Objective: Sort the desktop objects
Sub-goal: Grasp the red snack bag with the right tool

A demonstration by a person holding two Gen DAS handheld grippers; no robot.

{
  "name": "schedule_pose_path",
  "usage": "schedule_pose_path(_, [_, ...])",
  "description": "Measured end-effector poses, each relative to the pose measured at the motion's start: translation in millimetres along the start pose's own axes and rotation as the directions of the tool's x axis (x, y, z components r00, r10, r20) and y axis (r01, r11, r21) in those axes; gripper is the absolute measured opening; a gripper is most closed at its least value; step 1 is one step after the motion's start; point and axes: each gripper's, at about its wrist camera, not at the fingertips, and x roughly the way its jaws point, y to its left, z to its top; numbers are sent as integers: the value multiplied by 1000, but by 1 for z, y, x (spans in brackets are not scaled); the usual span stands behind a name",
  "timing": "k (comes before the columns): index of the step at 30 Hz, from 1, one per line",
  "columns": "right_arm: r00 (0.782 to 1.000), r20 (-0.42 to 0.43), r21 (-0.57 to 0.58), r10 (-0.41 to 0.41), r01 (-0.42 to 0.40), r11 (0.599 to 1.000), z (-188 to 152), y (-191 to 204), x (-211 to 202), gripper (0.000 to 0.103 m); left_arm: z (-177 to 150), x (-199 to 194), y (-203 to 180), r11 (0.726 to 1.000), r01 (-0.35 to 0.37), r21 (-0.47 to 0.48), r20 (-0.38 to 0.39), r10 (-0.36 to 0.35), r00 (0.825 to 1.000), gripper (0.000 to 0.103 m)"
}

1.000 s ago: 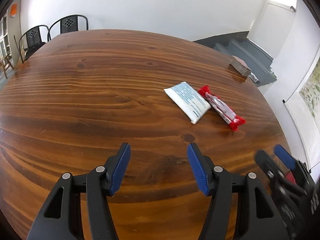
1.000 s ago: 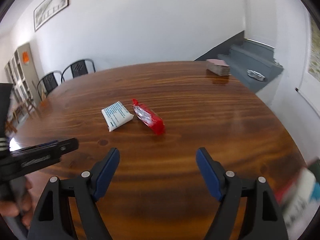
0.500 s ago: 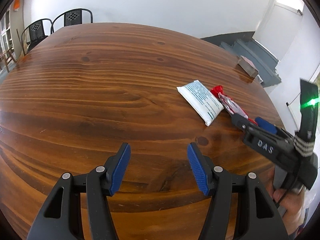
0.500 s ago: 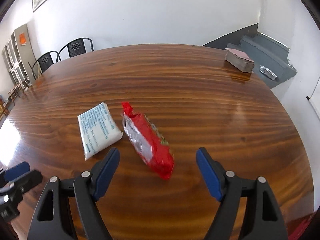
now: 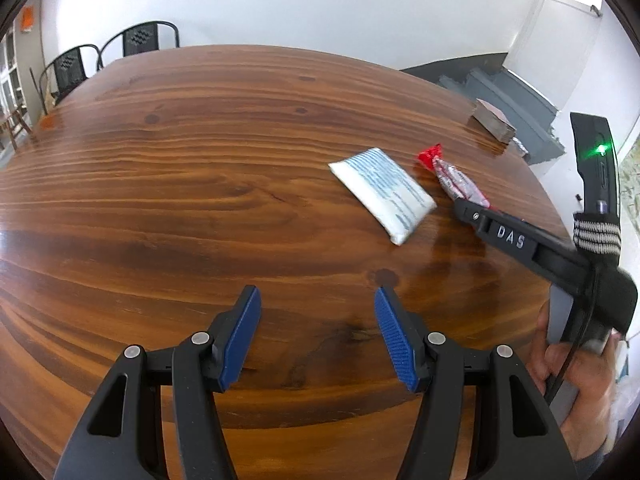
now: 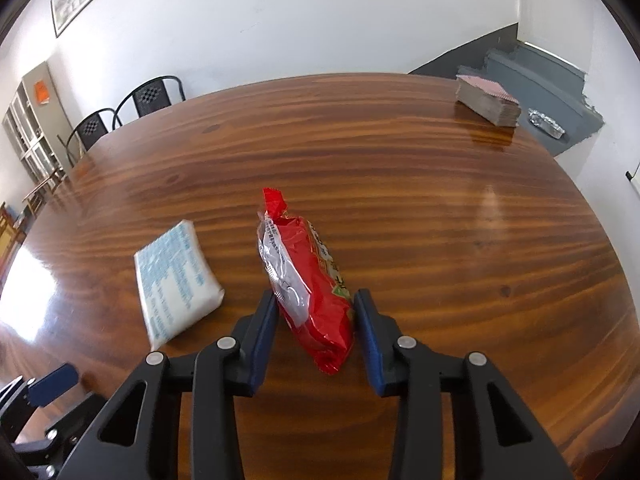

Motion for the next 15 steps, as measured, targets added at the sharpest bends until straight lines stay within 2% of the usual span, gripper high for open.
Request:
schedule_pose_path(5, [1000, -7, -51, 22, -23, 998, 5, 20, 4, 42, 7, -2, 27, 996, -11, -89, 8, 12, 1000, 63])
schedule_pose_path(10, [984, -49, -150, 172, -178, 973, -5, 51, -1, 42, 14, -8, 49, 986, -9, -166, 36, 15, 999, 63])
schedule_pose_path(13, [987, -38, -144, 156, -160, 976, -9, 58, -3, 42, 22, -16, 52, 988, -10, -156, 88, 24, 996, 63])
schedule_pose_path(15, [989, -30, -118, 147, -149, 982, -12, 55, -5, 37, 30, -18, 53, 989, -13, -146, 126, 31, 991, 63])
